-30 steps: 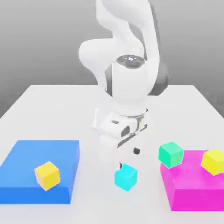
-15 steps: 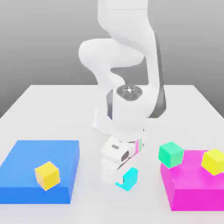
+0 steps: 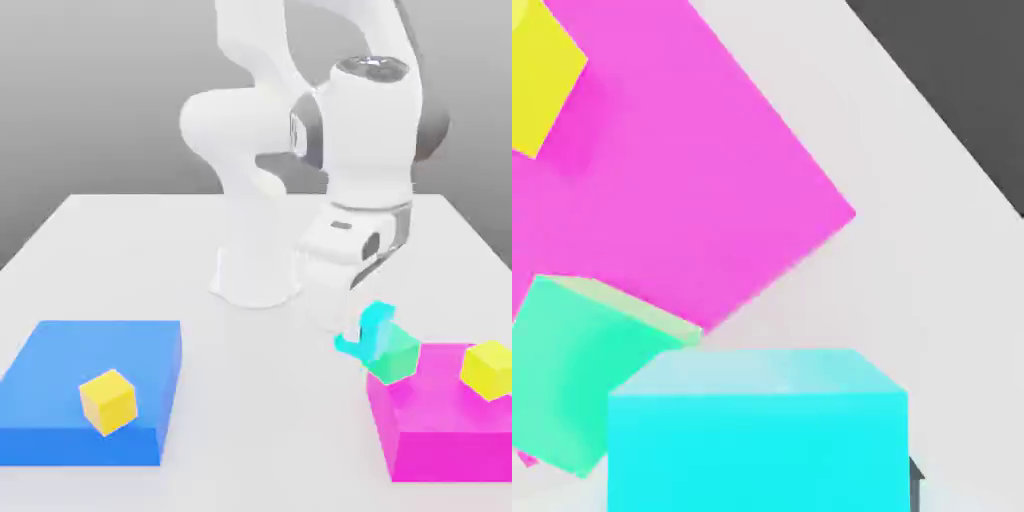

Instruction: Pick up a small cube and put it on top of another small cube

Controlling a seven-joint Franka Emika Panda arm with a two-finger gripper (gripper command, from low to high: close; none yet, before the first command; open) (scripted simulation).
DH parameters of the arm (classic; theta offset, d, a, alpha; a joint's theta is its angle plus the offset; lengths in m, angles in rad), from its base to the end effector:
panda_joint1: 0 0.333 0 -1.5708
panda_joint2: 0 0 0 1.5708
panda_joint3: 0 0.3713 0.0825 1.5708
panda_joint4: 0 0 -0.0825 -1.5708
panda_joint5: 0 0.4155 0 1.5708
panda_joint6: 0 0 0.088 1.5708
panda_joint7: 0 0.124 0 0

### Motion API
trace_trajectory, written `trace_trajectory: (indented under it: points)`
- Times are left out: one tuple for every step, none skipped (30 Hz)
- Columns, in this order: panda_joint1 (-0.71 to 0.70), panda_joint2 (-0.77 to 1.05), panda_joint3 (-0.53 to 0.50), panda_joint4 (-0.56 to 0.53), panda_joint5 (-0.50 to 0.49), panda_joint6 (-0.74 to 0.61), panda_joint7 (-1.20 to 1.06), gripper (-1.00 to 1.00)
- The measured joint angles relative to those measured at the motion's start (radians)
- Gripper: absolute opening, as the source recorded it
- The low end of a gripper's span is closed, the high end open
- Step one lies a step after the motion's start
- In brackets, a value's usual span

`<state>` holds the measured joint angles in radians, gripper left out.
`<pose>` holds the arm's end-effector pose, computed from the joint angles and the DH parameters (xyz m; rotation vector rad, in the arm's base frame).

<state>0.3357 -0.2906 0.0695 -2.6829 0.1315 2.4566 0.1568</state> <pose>0.3784 0.1628 0.3460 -3.0509 -0.2245 -0.0668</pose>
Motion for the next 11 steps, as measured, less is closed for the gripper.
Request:
trace_trajectory:
  points:
    - [0.013, -0.029, 0.017, 0.013, 0.003, -0.044, 0.019, -1.0]
    - [0.016, -0.047, 0.034, 0.007, -0.013, -0.073, 0.037, -1.0]
    - [0.013, -0.052, 0.049, -0.01, -0.038, -0.084, 0.05, -1.0]
    - [0.01, -0.038, 0.058, -0.023, -0.051, -0.067, 0.058, -1.0]
    - [0.008, -0.014, 0.064, -0.035, -0.059, -0.037, 0.063, -1.0]
    - [0.006, 0.015, 0.069, -0.046, -0.064, -0.001, 0.066, -1.0]
    - [0.004, 0.046, 0.072, -0.056, -0.069, 0.04, 0.07, -1.0]
    - [0.003, 0.078, 0.074, -0.067, -0.075, 0.081, 0.074, -1.0]
    - [0.002, 0.097, 0.075, -0.073, -0.078, 0.106, 0.077, 1.0]
    - [0.002, 0.097, 0.075, -0.073, -0.078, 0.106, 0.077, 1.0]
    - [0.002, 0.097, 0.075, -0.073, -0.078, 0.106, 0.077, 1.0]
